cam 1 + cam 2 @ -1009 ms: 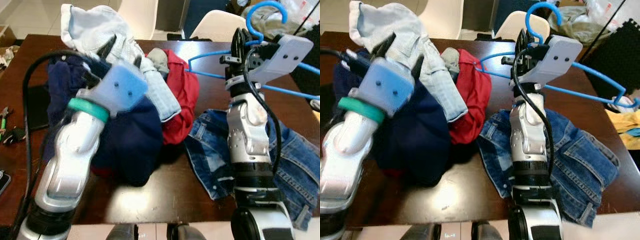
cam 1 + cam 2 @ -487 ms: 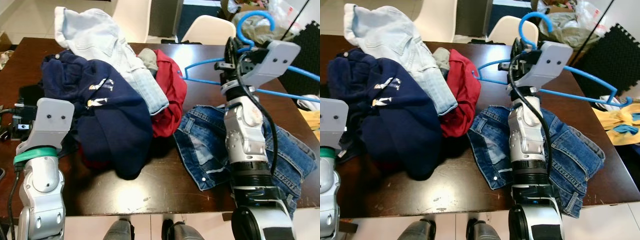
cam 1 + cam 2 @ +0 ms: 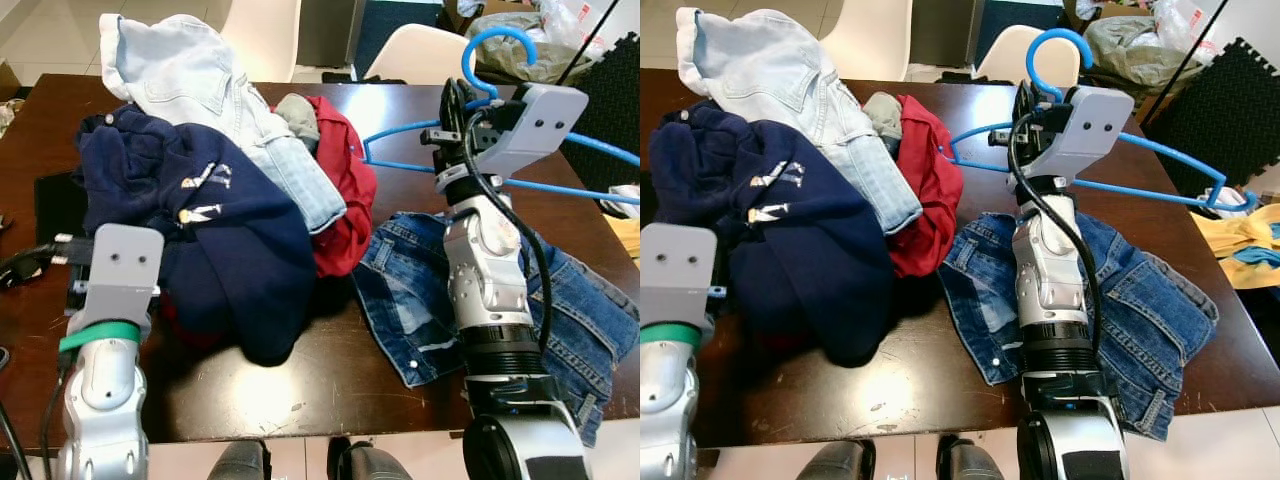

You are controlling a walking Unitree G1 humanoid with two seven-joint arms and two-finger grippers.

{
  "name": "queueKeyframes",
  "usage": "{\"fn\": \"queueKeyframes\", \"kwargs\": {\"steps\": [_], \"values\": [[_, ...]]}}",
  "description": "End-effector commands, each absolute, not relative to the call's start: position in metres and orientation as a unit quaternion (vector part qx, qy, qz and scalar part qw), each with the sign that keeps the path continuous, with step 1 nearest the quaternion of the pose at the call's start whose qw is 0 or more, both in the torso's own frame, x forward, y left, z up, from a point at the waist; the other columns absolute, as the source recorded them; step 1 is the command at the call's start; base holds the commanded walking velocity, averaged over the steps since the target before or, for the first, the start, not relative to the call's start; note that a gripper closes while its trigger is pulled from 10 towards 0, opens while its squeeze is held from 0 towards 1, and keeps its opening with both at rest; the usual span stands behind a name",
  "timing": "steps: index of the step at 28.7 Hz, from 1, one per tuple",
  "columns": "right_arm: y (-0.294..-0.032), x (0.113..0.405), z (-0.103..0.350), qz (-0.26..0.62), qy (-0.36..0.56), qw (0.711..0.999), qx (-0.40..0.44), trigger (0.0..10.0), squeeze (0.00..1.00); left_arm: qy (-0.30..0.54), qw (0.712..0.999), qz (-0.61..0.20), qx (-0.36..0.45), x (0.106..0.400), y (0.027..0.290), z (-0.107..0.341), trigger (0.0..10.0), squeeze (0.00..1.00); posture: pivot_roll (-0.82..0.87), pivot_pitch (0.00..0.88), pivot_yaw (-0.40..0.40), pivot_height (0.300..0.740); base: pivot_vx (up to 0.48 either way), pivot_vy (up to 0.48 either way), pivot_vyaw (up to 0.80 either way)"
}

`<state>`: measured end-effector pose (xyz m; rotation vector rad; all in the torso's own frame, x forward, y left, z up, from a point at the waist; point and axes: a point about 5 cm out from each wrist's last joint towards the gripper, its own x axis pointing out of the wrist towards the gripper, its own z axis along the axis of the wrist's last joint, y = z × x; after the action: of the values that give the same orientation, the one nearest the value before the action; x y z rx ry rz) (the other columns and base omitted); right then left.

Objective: Hang hanger

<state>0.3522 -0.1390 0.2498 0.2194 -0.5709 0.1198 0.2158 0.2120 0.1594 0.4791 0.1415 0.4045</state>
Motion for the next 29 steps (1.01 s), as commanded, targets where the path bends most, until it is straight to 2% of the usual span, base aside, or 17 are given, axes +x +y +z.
{"fn": "queueKeyframes", "kwargs": {"steps": [1, 5, 6, 7, 8, 9, 10, 12, 13, 16, 18, 22, 24, 27, 28, 29], "values": [[-0.142, 0.354, 0.244, 0.058, -0.27, 0.955, 0.105, 10.0, 0.0, 0.031, 0.933, 0.209, 0.291, 0.212, 0.216, 0.17, 10.0, 0.0, 0.21, 0.114, -0.025, 0.74, 0.0, 0.0, 0.0], [-0.142, 0.354, 0.243, 0.058, -0.269, 0.956, 0.105, 10.0, 0.0, 0.011, 0.924, 0.209, 0.319, 0.208, 0.217, 0.174, 10.0, 0.0, 0.22, 0.118, -0.024, 0.74, 0.0, 0.0, 0.0], [-0.141, 0.355, 0.242, 0.059, -0.267, 0.956, 0.105, 10.0, 0.0, 0.048, 0.933, 0.222, 0.277, 0.203, 0.221, 0.168, 10.0, 0.0, 0.22, 0.118, -0.024, 0.74, 0.0, 0.0, 0.0], [-0.141, 0.355, 0.242, 0.059, -0.267, 0.956, 0.105, 10.0, 0.0, 0.048, 0.933, 0.222, 0.277, 0.203, 0.221, 0.168, 10.0, 0.0, 0.22, 0.118, -0.024, 0.74, 0.0, 0.0, 0.0], [-0.14, 0.355, 0.241, 0.059, -0.265, 0.957, 0.106, 10.0, 0.0, 0.096, 0.944, 0.237, 0.21, 0.199, 0.225, 0.159, 10.0, 0.0, 0.22, 0.118, -0.024, 0.74, 0.0, 0.0, 0.0], [-0.14, 0.355, 0.241, 0.059, -0.265, 0.957, 0.106, 10.0, 0.0, 0.096, 0.944, 0.237, 0.21, 0.199, 0.225, 0.159, 10.0, 0.0, 0.22, 0.118, -0.024, 0.74, 0.0, 0.0, 0.0], [-0.139, 0.355, 0.239, 0.061, -0.262, 0.957, 0.106, 10.0, 0.0, 0.13, 0.95, 0.235, 0.159, 0.198, 0.225, 0.152, 10.0, 0.0, 0.22, 0.118, -0.024, 0.74, 0.0, 0.0, 0.0], [-0.139, 0.355, 0.239, 0.061, -0.262, 0.957, 0.106, 10.0, 0.0, 0.13, 0.95, 0.235, 0.159, 0.198, 0.225, 0.152, 10.0, 0.0, 0.22, 0.118, -0.024, 0.74, 0.0, 0.0, 0.0], [-0.138, 0.355, 0.239, 0.062, -0.261, 0.957, 0.106, 10.0, 0.0, 0.156, 0.953, 0.231, 0.119, 0.199, 0.224, 0.147, 10.0, 0.0, 0.22, 0.123, -0.028, 0.74, 0.0, 0.0, 0.0], [-0.139, 0.355, 0.239, 0.063, -0.261, 0.958, 0.105, 10.0, 0.0, 0.181, 0.954, 0.22, 0.095, 0.199, 0.221, 0.142, 10.0, 0.0, 0.21, 0.124, -0.026, 0.74, 0.0, 0.0, 0.0], [-0.14, 0.355, 0.238, 0.063, -0.259, 0.958, 0.104, 10.0, 0.0, 0.209, 0.951, 0.209, 0.093, 0.197, 0.219, 0.137, 10.0, 0.0, 0.21, 0.124, -0.026, 0.74, 0.0, 0.0, 0.0], [-0.14, 0.355, 0.237, 0.064, -0.259, 0.958, 0.104, 10.0, 0.0, 0.21, 0.95, 0.198, 0.122, 0.197, 0.22, 0.135, 10.0, 0.0, 0.21, 0.124, -0.026, 0.74, 0.0, 0.0, 0.0], [-0.138, 0.355, 0.237, 0.065, -0.258, 0.958, 0.105, 10.0, 0.0, 0.218, 0.948, 0.192, 0.134, 0.196, 0.223, 0.131, 9.1, 0.0, 0.22, 0.13, -0.027, 0.74, 0.0, 0.0, 0.0], [-0.138, 0.355, 0.236, 0.065, -0.258, 0.958, 0.105, 10.0, 0.0, 0.218, 0.944, 0.194, 0.155, 0.196, 0.227, 0.132, 9.2, 0.0, 0.22, 0.131, -0.027, 0.74, 0.0, 0.0, 0.0], [-0.138, 0.355, 0.236, 0.064, -0.257, 0.958, 0.106, 10.0, 0.0, 0.208, 0.938, 0.199, 0.192, 0.197, 0.23, 0.136, 10.0, 0.0, 0.22, 0.132, -0.024, 0.74, 0.0, 0.0, 0.0], [-0.138, 0.356, 0.236, 0.064, -0.257, 0.959, 0.106, 10.0, 0.0, 0.2, 0.934, 0.202, 0.218, 0.197, 0.232, 0.139, 10.0, 0.0, 0.22, 0.132, -0.024, 0.74, 0.0, 0.0, 0.0]]}}
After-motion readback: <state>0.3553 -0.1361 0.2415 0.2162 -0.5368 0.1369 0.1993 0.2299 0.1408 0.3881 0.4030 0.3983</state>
